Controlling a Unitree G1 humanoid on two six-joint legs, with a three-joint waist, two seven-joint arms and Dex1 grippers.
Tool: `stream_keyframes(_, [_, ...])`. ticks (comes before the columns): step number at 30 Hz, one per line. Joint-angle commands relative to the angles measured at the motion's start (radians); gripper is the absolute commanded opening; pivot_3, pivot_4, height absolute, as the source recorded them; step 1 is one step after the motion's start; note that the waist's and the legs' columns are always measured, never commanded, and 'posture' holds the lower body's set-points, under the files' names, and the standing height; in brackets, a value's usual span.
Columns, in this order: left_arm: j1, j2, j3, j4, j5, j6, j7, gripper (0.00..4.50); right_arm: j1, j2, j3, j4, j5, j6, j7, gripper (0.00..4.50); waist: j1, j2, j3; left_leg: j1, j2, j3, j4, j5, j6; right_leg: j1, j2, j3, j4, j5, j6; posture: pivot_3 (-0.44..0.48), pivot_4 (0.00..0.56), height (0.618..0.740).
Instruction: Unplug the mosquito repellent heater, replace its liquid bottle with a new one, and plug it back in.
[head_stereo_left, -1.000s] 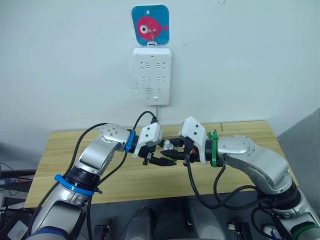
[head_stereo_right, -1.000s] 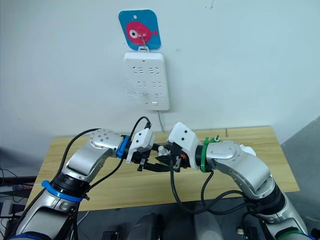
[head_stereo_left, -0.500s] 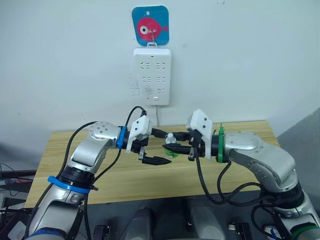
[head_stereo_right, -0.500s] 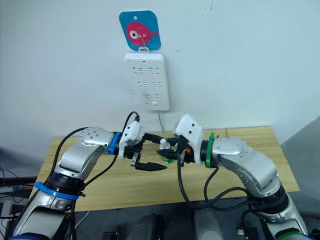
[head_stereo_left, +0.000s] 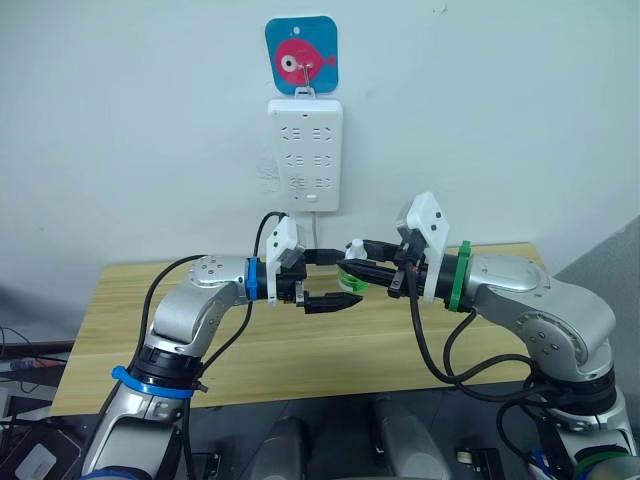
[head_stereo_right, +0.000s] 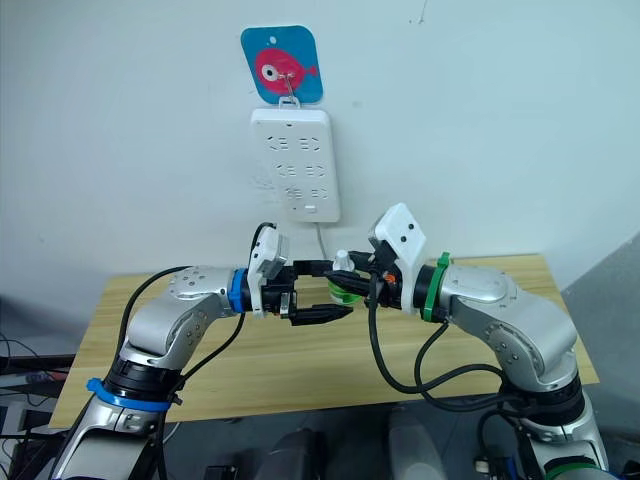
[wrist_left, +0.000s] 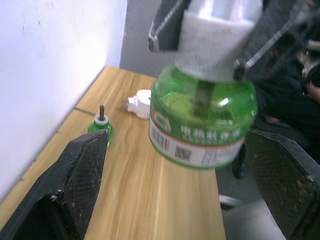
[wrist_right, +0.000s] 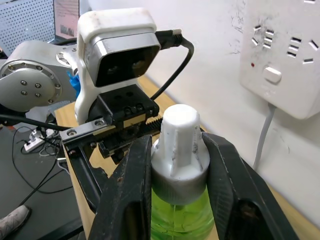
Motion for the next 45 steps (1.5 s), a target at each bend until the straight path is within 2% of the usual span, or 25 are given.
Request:
stream_keyframes(1, [-0.03,-0.017,0.007,-0.027,-0.026,0.003,0.004,4.5,-0.008,0.009,-0.019,-0.046,0.028,-0.001,-0.02,1.09,-0.001,0.0,-0.004,0.0,0.0,0.0,0.0,0.0,0.0,0.0,0.0,0.0,0.0,0.0,0.0,-0.171,0.148,0.74])
stream_keyframes(3, [-0.035,-0.023,0.005,-0.024,-0.028,0.007,-0.001,4.5,-0.01,0.01,-0.017,-0.047,0.031,0.0,-0.027,1.09,-0.002,0.0,-0.009,0.0,0.0,0.0,0.0,0.0,0.0,0.0,0.0,0.0,0.0,0.0,0.0,-0.174,0.146,0.74])
stream_keyframes(6, [-0.039,-0.029,0.003,-0.018,-0.028,0.007,-0.008,3.92,-0.009,0.011,-0.016,-0.049,0.037,0.0,-0.035,1.09,-0.004,0.0,-0.011,0.0,0.0,0.0,0.0,0.0,0.0,0.0,0.0,0.0,0.0,0.0,0.0,-0.177,0.146,0.74])
stream_keyframes(11, [-0.034,-0.02,-0.004,-0.028,-0.043,0.023,-0.036,2.36,-0.006,0.006,-0.014,-0.052,0.048,-0.001,-0.046,1.09,-0.005,0.0,-0.012,0.001,0.0,0.0,0.0,0.0,0.0,0.0,0.0,0.001,0.001,0.0,0.0,-0.179,0.147,0.74])
stream_keyframes(15, [-0.04,-0.007,-0.002,-0.041,-0.052,0.034,-0.049,2.31,-0.001,-0.005,-0.017,-0.052,0.057,-0.008,-0.031,1.09,-0.005,0.0,-0.012,0.001,0.0,0.0,0.0,0.0,0.0,0.0,0.0,0.001,0.002,0.0,0.0,-0.175,0.151,0.74])
stream_keyframes(18, [-0.063,0.013,-0.008,-0.056,-0.068,0.055,-0.088,2.31,-0.026,-0.089,0.013,-0.018,0.067,-0.068,0.138,1.09,-0.004,0.0,-0.012,0.001,0.0,0.001,0.0,0.0,0.0,0.0,0.0,0.001,0.002,0.0,0.0,-0.167,0.164,0.74])
stream_keyframes(22, [-0.093,0.065,-0.023,-0.057,-0.068,0.048,-0.177,2.31,-0.111,-0.244,0.086,0.118,0.057,-0.178,0.488,1.09,-0.004,0.001,-0.012,0.003,0.0,0.002,0.001,0.0,0.001,0.002,0.004,0.0,0.0,0.0,0.0,-0.14,0.171,0.74])
stream_keyframes(25, [-0.105,0.07,-0.028,-0.043,-0.06,0.034,-0.197,2.31,-0.171,-0.269,0.114,0.195,0.047,-0.215,0.573,1.09,-0.003,0.0,-0.012,0.005,0.001,0.003,0.001,0.0,0.001,0.004,0.005,0.0,0.0,0.0,0.0,-0.128,0.175,0.74])
stream_keyframes(28, [-0.101,0.051,-0.032,-0.052,-0.057,0.022,-0.188,2.31,-0.198,-0.279,0.12,0.235,0.042,-0.215,0.596,1.09,-0.002,0.0,-0.012,0.005,0.002,0.001,0.0,0.0,0.001,0.004,0.005,0.0,0.001,0.0,0.0,-0.12,0.174,0.74])
stream_keyframes(29, [-0.101,0.048,-0.032,-0.054,-0.057,0.021,-0.186,2.31,-0.201,-0.279,0.119,0.241,0.04,-0.215,0.597,1.81,0.0,0.0,-0.012,0.005,0.002,0.001,0.0,0.0,0.001,0.004,0.005,0.0,0.001,0.0,0.0,-0.126,0.17,0.74])
stream_keyframes(36, [-0.053,0.049,-0.033,-0.05,-0.034,-0.024,-0.169,2.31,-0.149,-0.324,0.022,0.209,0.003,-0.233,0.52,4.12,0.007,0.0,-0.012,0.002,0.001,0.0,0.0,0.0,0.001,0.003,0.003,0.002,-0.001,0.0,0.0,-0.152,0.172,0.74])
stream_keyframes(39, [-0.034,0.037,-0.029,-0.037,-0.018,-0.059,-0.146,2.31,-0.077,-0.363,-0.076,0.149,0.032,-0.199,0.467,4.12,0.019,0.0,-0.012,0.002,0.001,0.0,0.0,0.0,0.001,0.002,0.003,0.002,-0.001,0.0,0.0,-0.152,0.172,0.74])
stream_keyframes(42, [-0.02,-0.048,-0.017,0.014,0.045,-0.161,-0.013,2.31,0.083,-0.329,-0.214,-0.032,0.085,-0.137,0.29,4.12,0.027,0.0,-0.012,0.002,0.001,-0.001,0.0,0.0,0.001,0.003,0.003,0.001,-0.001,0.0,0.0,-0.169,0.172,0.74])
stream_keyframes(45, [-0.016,-0.116,-0.012,0.059,0.091,-0.246,0.071,2.31,0.165,-0.235,-0.203,-0.182,0.07,-0.106,0.1,4.12,0.026,0.0,-0.012,0.002,0.001,-0.001,0.0,0.0,0.001,0.003,0.003,0.001,-0.001,0.0,0.0,-0.204,0.171,0.74])
